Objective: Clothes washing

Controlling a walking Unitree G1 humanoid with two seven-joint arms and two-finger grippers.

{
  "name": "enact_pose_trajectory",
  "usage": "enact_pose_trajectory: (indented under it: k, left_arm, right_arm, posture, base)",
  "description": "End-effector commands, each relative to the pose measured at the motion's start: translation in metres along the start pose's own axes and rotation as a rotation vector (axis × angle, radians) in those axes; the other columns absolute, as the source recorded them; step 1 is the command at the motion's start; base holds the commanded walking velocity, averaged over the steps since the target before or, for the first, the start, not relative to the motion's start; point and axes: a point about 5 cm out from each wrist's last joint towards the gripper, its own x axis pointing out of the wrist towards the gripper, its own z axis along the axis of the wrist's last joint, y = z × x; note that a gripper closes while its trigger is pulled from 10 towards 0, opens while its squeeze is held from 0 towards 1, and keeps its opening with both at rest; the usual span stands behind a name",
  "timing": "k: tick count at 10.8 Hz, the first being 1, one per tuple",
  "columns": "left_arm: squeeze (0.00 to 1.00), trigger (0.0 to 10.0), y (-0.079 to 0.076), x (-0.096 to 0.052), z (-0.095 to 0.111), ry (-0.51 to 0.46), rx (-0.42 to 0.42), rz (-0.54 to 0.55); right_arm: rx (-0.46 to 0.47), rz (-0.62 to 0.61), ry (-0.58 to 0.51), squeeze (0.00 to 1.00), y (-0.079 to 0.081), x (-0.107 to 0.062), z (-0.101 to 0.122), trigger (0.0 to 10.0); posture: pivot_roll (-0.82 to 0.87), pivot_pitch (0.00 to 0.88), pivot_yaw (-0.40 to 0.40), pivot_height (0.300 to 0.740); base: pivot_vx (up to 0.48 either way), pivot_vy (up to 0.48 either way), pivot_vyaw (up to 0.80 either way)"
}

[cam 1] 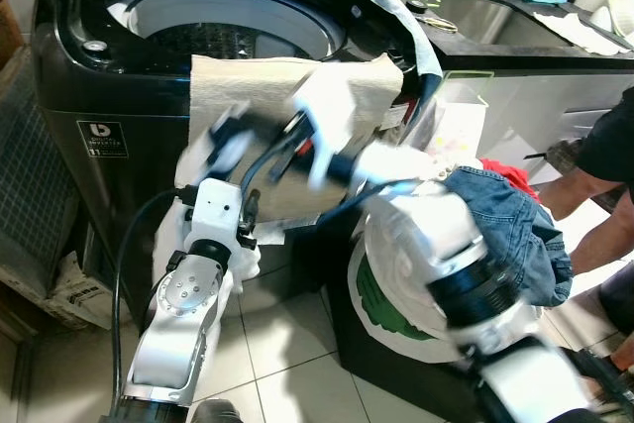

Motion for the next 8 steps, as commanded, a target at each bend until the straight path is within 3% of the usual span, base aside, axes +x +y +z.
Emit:
enact_pose_trajectory:
  k: [1,2,5,6,8]
  left_arm:
    - [1.0,10.0,-0.006,-0.001,0.003,-0.007,-0.007,-0.031]
    - [1.0,10.0,-0.008,-0.001,0.002,-0.003,0.0,-0.049]
    - [1.0,10.0,-0.004,-0.002,-0.003,0.019,0.013,-0.044]
    - [0.02,10.0,-0.001,-0.001,-0.003,0.025,0.032,-0.036]
    - [0.0,10.0,0.005,0.003,-0.001,0.021,0.047,-0.012]
  right_arm:
    - [-0.097,-0.141,-0.024,0.0,-0.028,-0.011,0.006,10.0]
    - [-0.159,-0.213,-0.022,0.0,-0.047,-0.017,0.01,10.0]
    - [-0.113,-0.18,0.022,0.0,-0.057,-0.039,0.007,10.0]
    - [-0.119,-0.141,0.03,0.0,-0.052,-0.042,0.004,10.0]
    - [-0.09,-0.126,0.074,0.0,-0.053,-0.052,-0.005,10.0]
  posture:
    - [0.21,0.0,-0.15,0.74]
    - [0.21,0.0,-0.151,0.74]
    - [0.21,0.0,-0.155,0.74]
    - [0.2,0.0,-0.148,0.74]
    - [0.2,0.0,-0.143,0.74]
  base:
    - [0.0,0.0,0.0]
    - [0.0,0.0,0.0]
    - [0.0,0.0,0.0]
    - [0.0,0.0,0.0]
    - [0.0,0.0,0.0]
